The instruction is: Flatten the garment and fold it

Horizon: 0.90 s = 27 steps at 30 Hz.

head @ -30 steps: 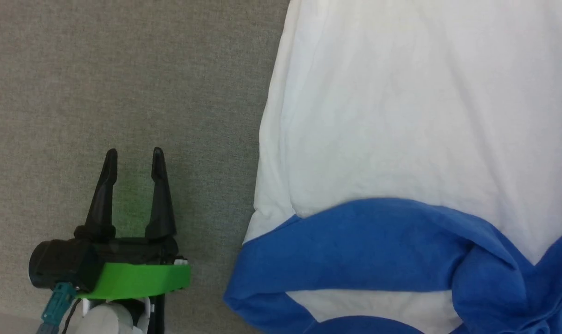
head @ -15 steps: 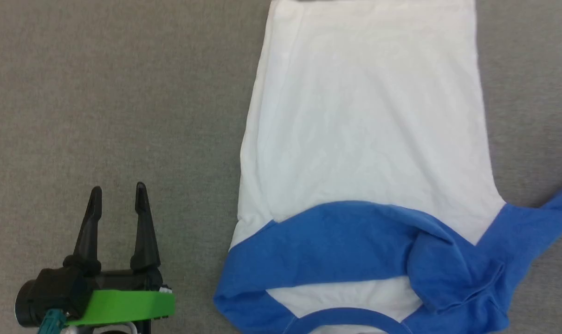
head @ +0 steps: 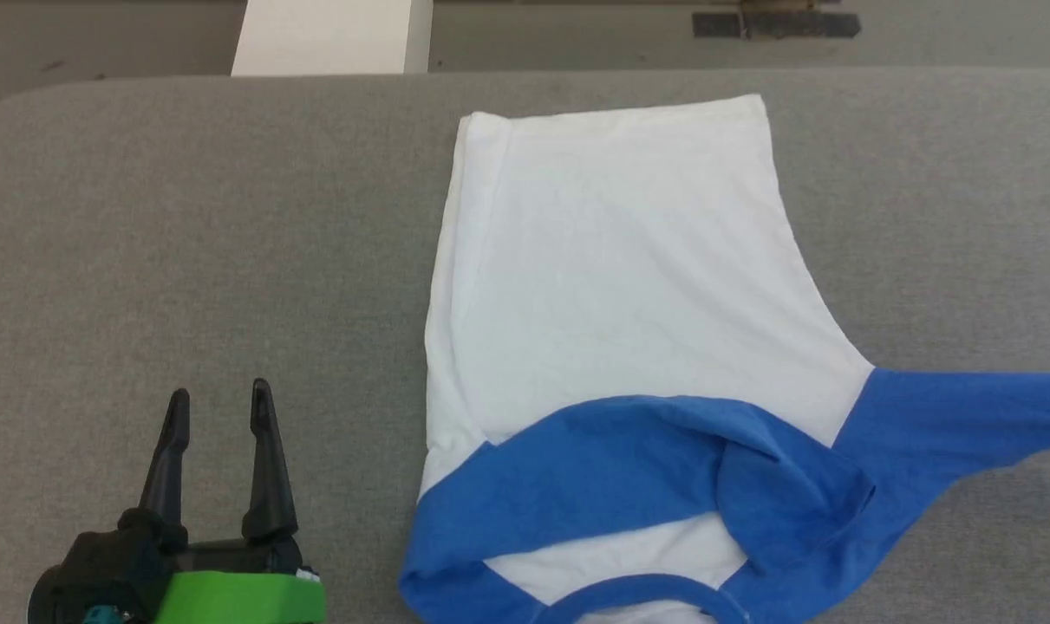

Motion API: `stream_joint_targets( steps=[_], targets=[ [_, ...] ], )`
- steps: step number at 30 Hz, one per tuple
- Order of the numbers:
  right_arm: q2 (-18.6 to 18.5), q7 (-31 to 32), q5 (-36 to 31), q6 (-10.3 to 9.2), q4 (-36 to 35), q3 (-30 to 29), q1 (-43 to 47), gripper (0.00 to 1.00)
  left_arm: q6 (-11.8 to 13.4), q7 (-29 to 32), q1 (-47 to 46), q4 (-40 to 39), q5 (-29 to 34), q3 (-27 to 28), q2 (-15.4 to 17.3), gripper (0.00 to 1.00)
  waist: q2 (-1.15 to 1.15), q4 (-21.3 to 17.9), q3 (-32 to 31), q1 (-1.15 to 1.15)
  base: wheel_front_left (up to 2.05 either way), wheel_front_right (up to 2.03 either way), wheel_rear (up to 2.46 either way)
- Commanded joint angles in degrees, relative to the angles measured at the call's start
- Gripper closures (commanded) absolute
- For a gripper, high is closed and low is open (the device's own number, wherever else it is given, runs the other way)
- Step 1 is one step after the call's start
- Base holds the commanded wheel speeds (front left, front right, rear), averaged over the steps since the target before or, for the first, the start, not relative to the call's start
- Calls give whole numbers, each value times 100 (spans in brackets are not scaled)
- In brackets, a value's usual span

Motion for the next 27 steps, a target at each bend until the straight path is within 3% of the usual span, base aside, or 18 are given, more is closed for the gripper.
stream_joint_targets(
  steps=[1,11,19,27],
  targets=[
    [-37,-70,0,-9,20,25,89,100,32,16,71,-28,-38,1,28,0,0,-61,-198,0,0,0,0],
    [104,-81,686,-9,-429,972,226,100,74,56,147,-73,-43,-94,-7,0,0,55,-299,0,0,0,0],
    [500,456,1444,-9,-1875,2640,513,100,113,91,139,-85,-41,-140,-22,0,0,128,-333,0,0,0,0],
    [979,1284,1683,-9,-2956,4548,733,100,126,118,143,-55,-59,-214,-52,0,0,229,-462,0,0,0,0]
  ],
)
